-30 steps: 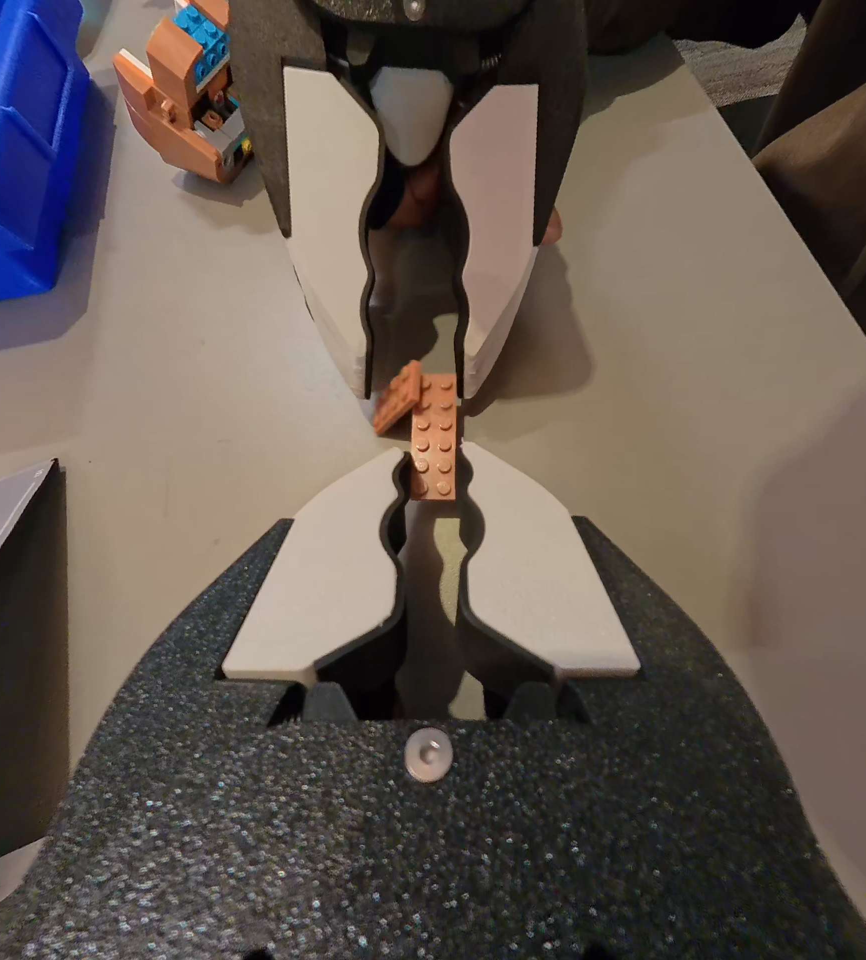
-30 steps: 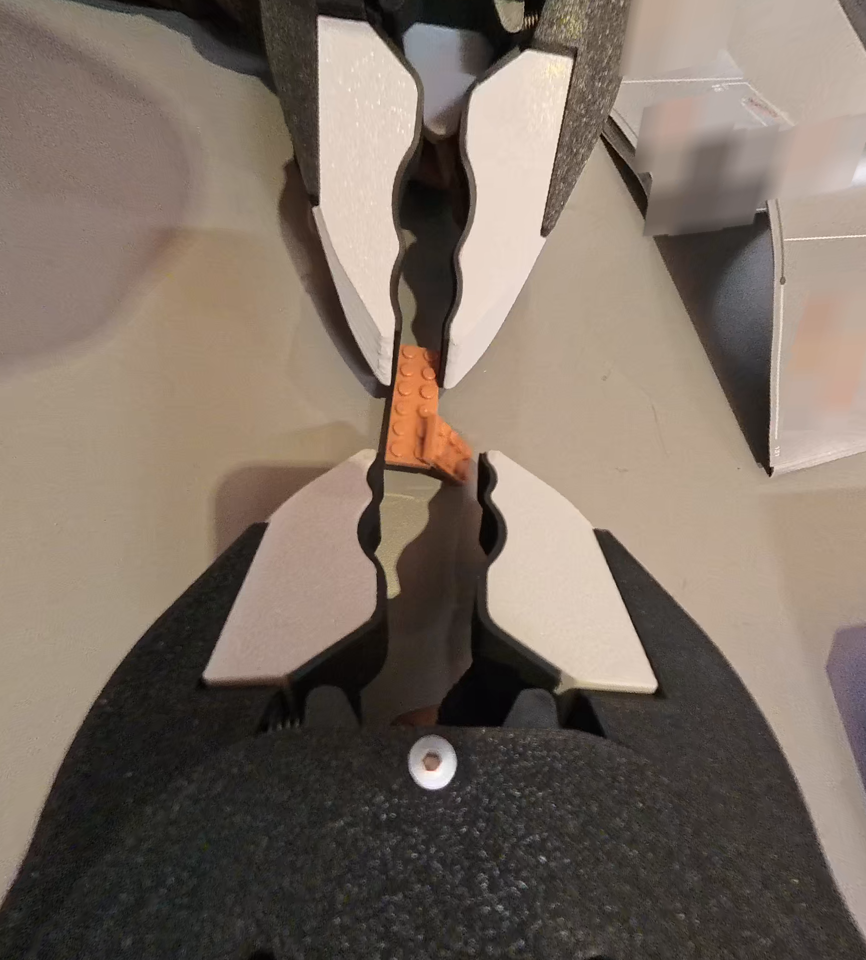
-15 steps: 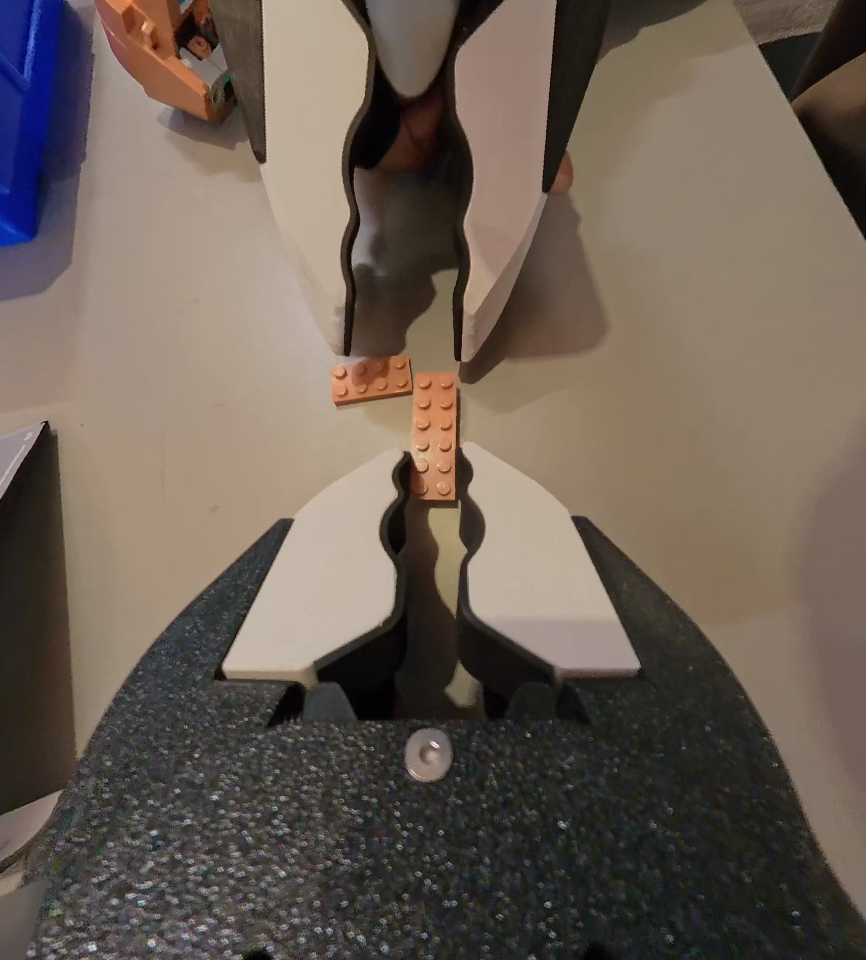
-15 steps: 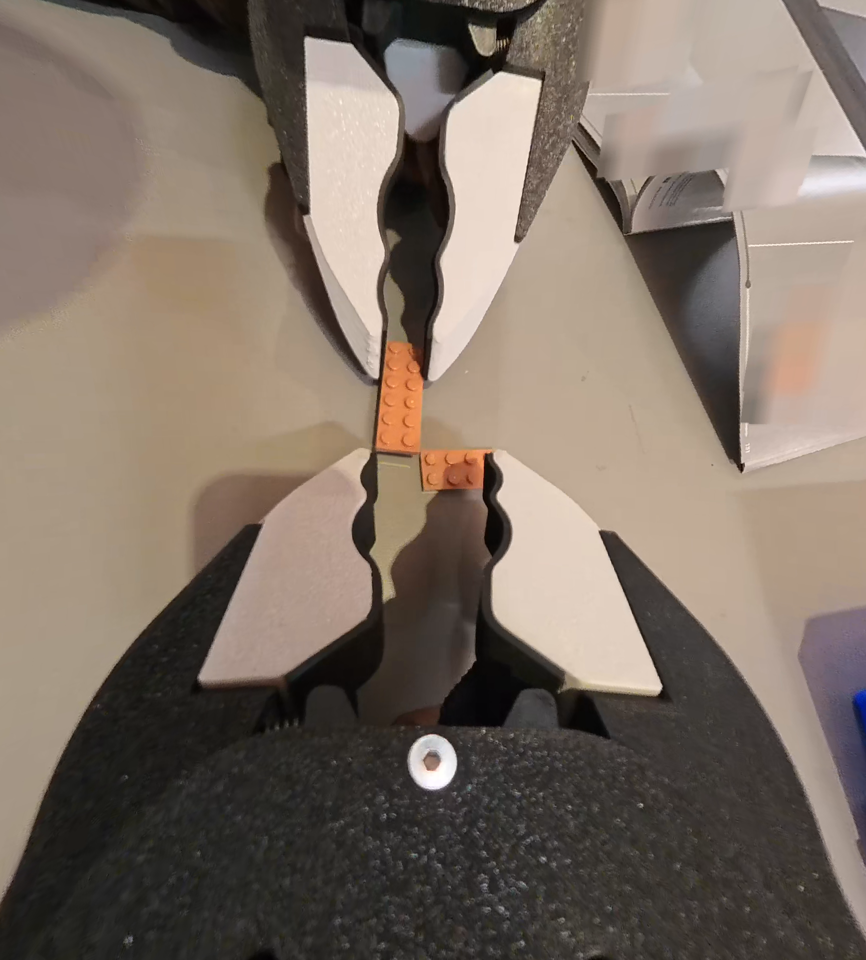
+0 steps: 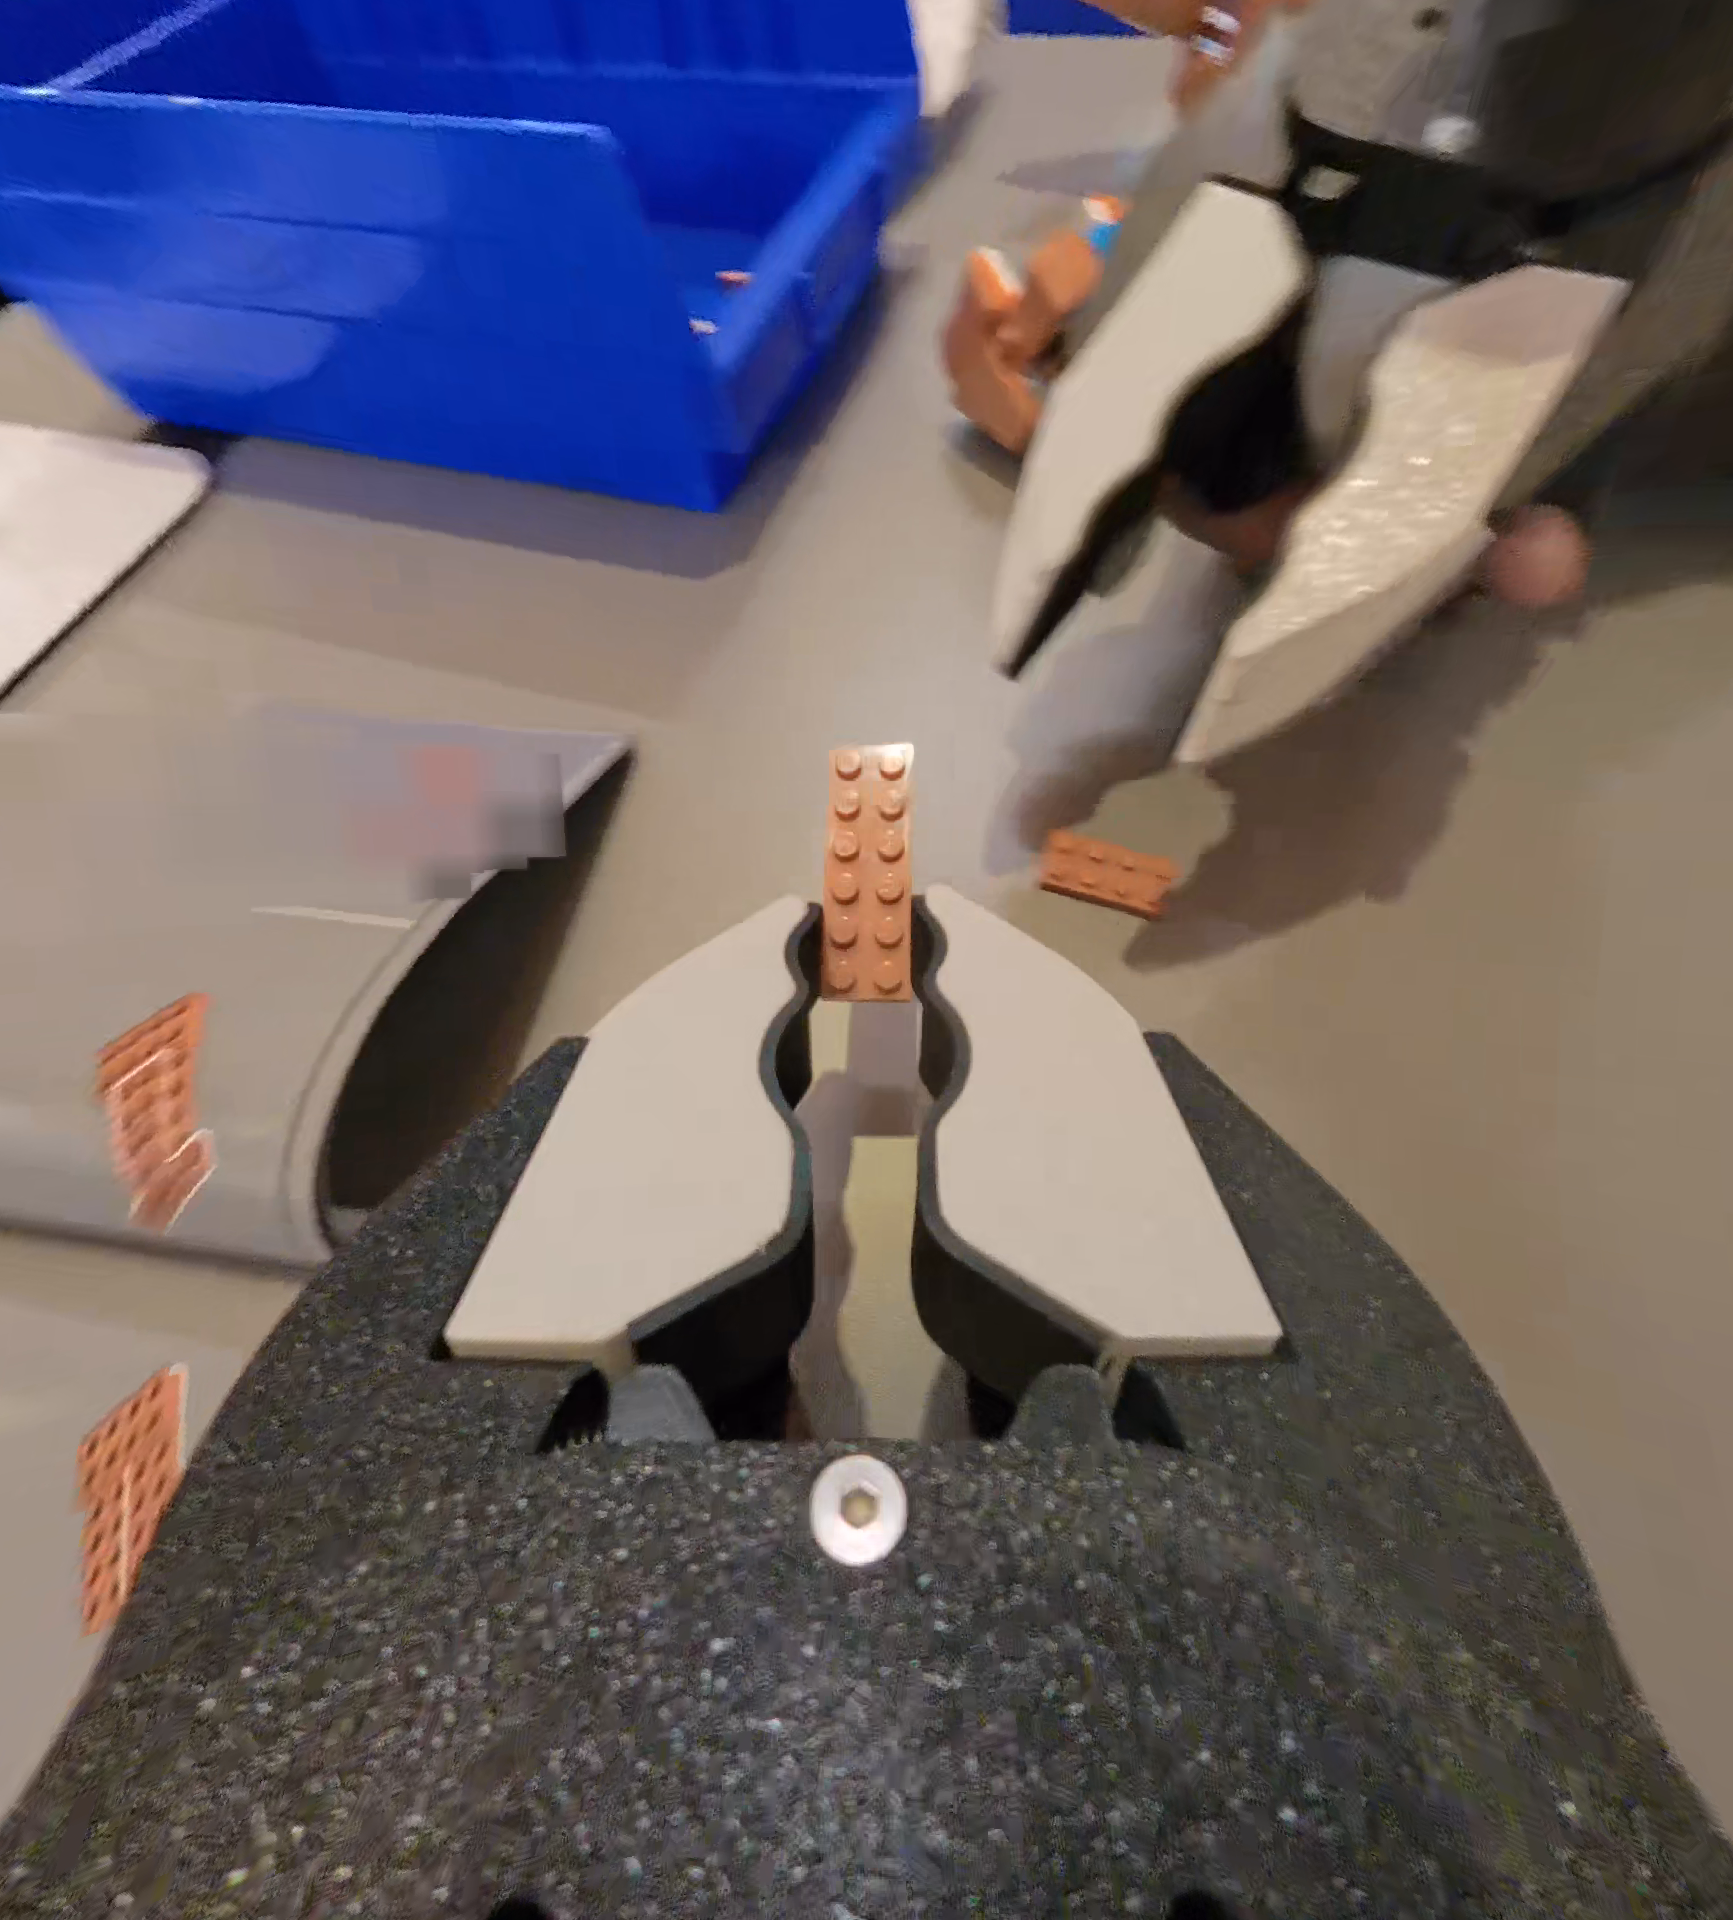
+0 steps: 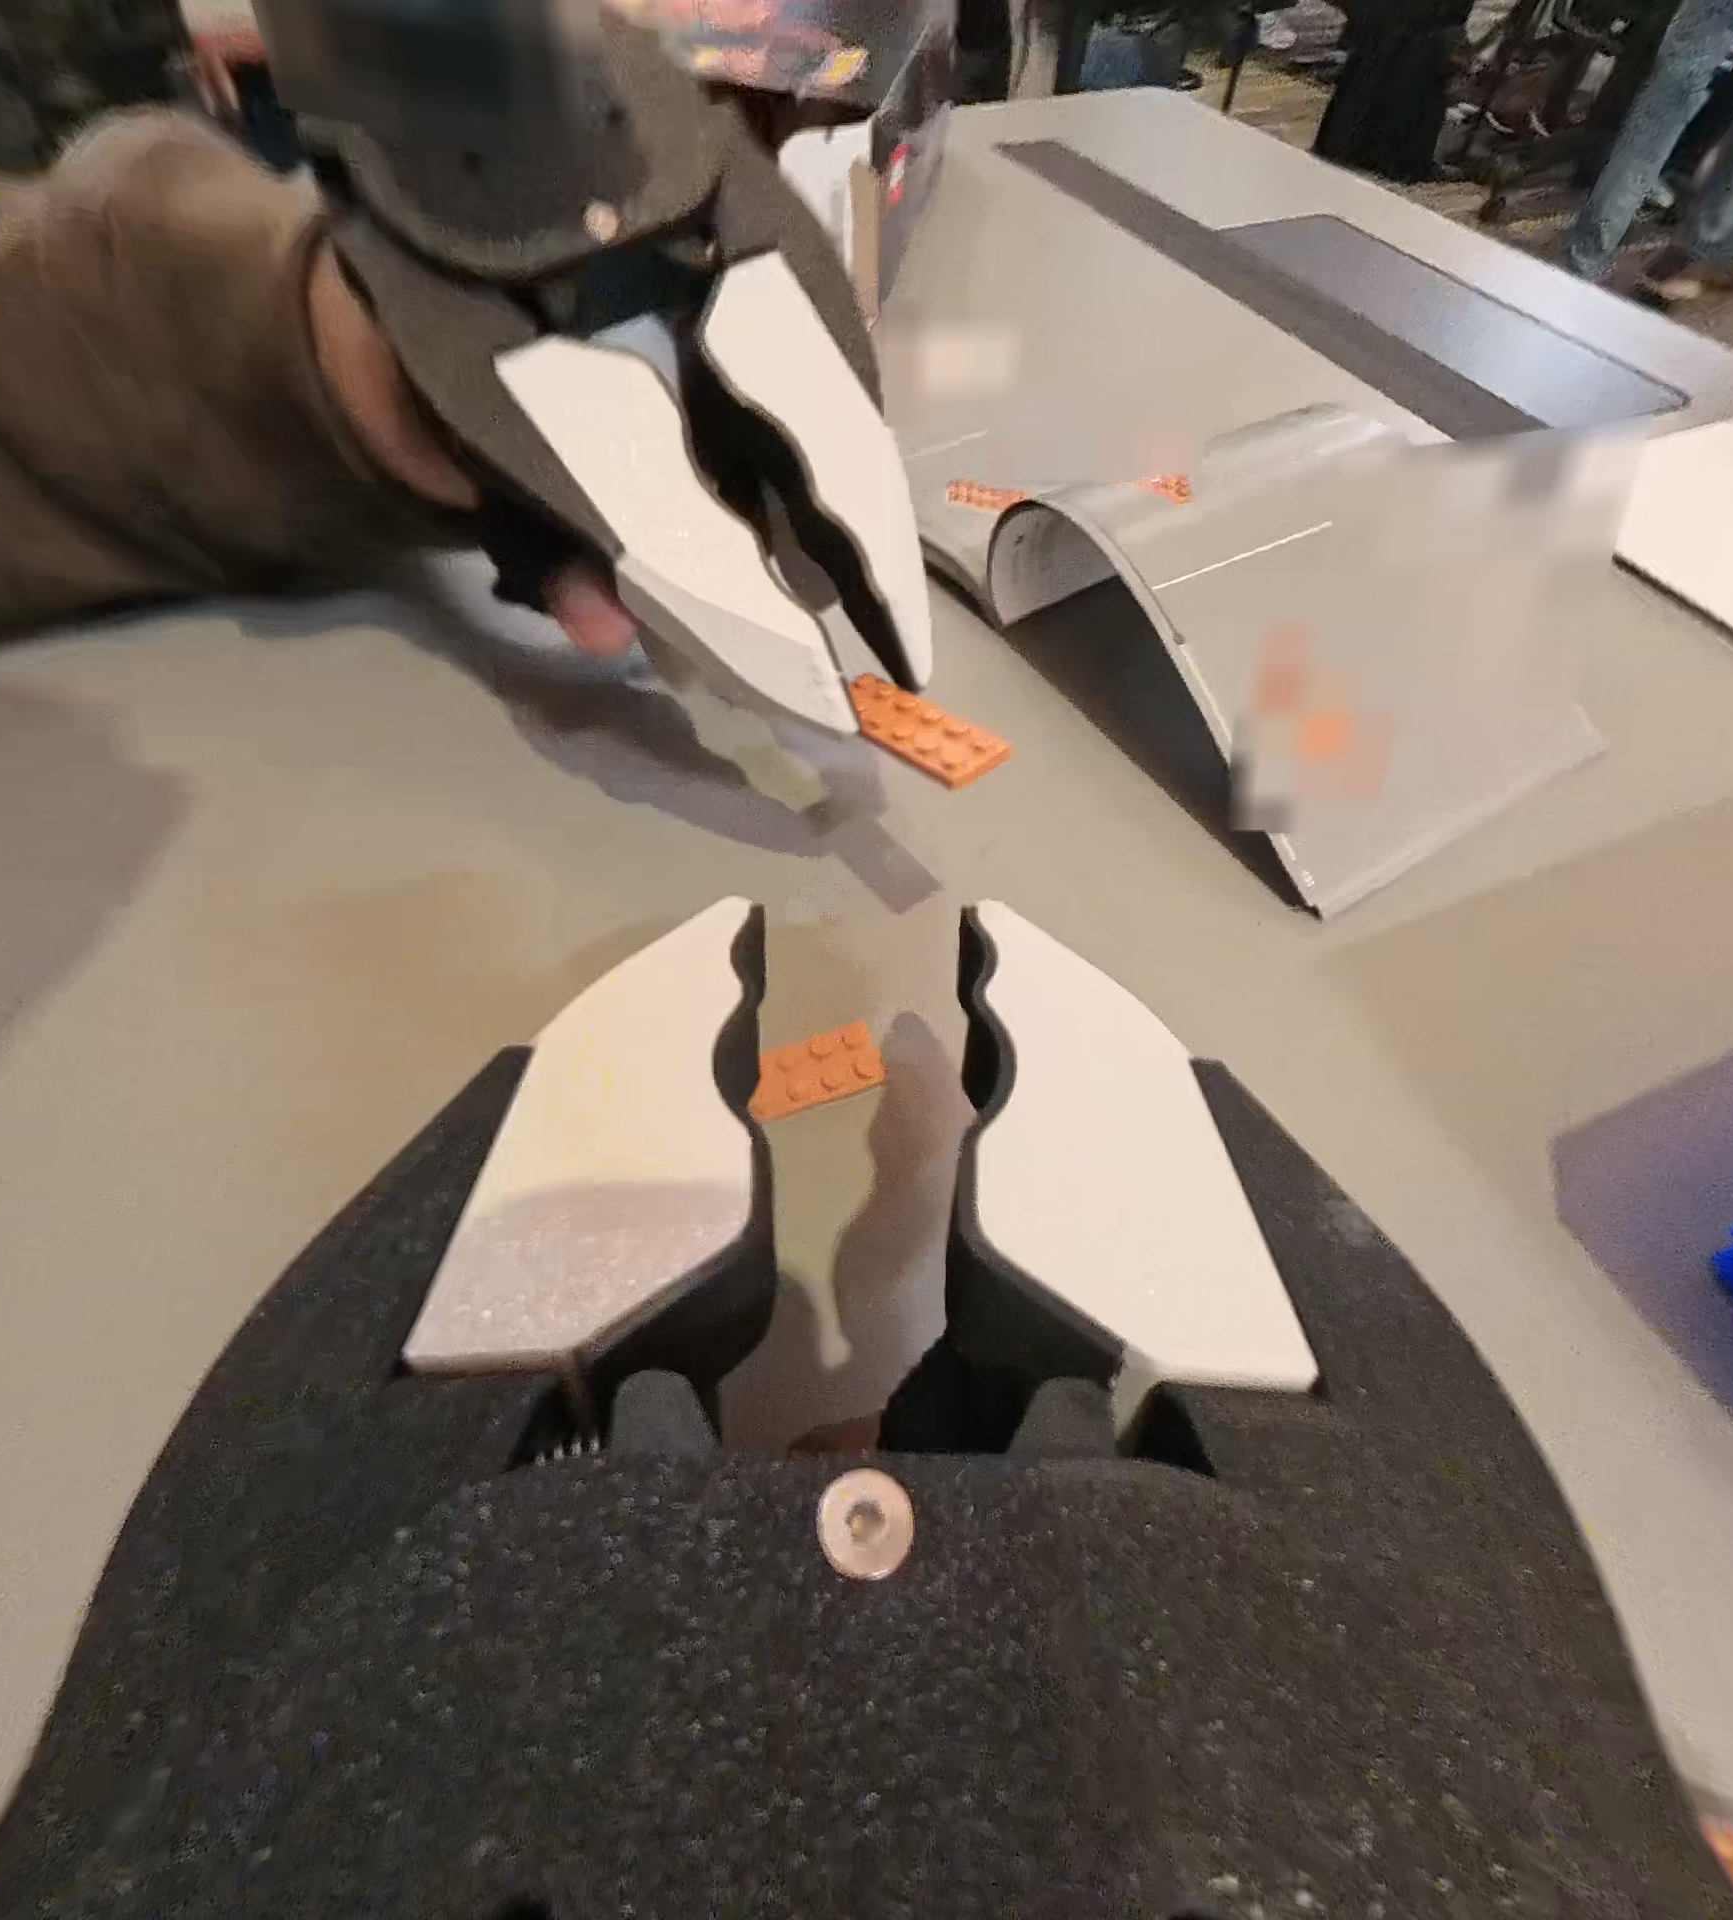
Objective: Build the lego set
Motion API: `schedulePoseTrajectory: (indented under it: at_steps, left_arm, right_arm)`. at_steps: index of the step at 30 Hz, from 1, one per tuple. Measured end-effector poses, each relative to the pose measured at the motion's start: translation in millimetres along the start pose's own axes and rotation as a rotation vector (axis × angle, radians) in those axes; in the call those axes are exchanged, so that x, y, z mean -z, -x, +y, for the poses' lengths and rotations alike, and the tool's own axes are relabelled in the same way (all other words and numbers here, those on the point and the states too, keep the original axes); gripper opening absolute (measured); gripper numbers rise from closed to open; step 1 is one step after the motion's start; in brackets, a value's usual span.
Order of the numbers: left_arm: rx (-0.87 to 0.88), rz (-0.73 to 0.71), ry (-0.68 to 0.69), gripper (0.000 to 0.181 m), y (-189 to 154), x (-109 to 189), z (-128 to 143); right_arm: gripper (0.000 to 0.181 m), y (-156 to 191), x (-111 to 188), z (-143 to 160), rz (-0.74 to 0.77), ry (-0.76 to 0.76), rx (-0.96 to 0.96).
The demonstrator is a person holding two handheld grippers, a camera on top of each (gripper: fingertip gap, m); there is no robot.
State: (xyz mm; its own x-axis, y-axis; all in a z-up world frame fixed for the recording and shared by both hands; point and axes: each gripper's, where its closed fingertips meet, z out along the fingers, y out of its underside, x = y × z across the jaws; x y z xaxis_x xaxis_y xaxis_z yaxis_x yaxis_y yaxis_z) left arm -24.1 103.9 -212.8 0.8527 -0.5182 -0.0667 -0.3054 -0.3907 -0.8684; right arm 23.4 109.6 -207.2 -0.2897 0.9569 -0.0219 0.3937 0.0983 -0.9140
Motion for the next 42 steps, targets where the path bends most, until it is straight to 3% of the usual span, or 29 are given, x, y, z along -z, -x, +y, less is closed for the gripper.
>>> schedulePoseTrajectory:
  at_steps: [4, 8, 17, 21, 27, 35, 42]
  left_arm:
    - [0.106, -0.165, -0.059, 0.016, 13, -6, -5]
    - [0.078, -0.262, -0.085, 0.016, 7, -13, -9]
    - [-0.021, -0.354, -0.242, 0.016, -2, -4, -38]
    - [-0.067, -0.356, -0.248, 0.016, -8, -6, -40]
    - [-0.156, -0.291, -0.248, 0.017, -20, -10, -43]
    - [-0.028, 0.1, -0.469, 0.028, -36, 23, -64]
    - [-0.128, 0.245, -0.361, 0.023, -73, 6, -45]
  right_arm:
    - [0.03, -6, -4, -8, -0.012, -0.055, -0.228]
    - [0.028, -8, -7, -14, -0.017, -0.094, -0.36]
    - [0.028, -13, -8, -27, -0.107, -0.231, -0.665]
    - [0.021, -14, -8, -37, -0.177, -0.31, -0.76]
    - [0.005, -13, -8, -36, -0.144, -0.275, -0.622]
    - [0.005, 17, 8, -28, -0.223, -0.082, -0.238]
    - [0.005, 53, -3, -4, -0.285, 0.077, 0.012]
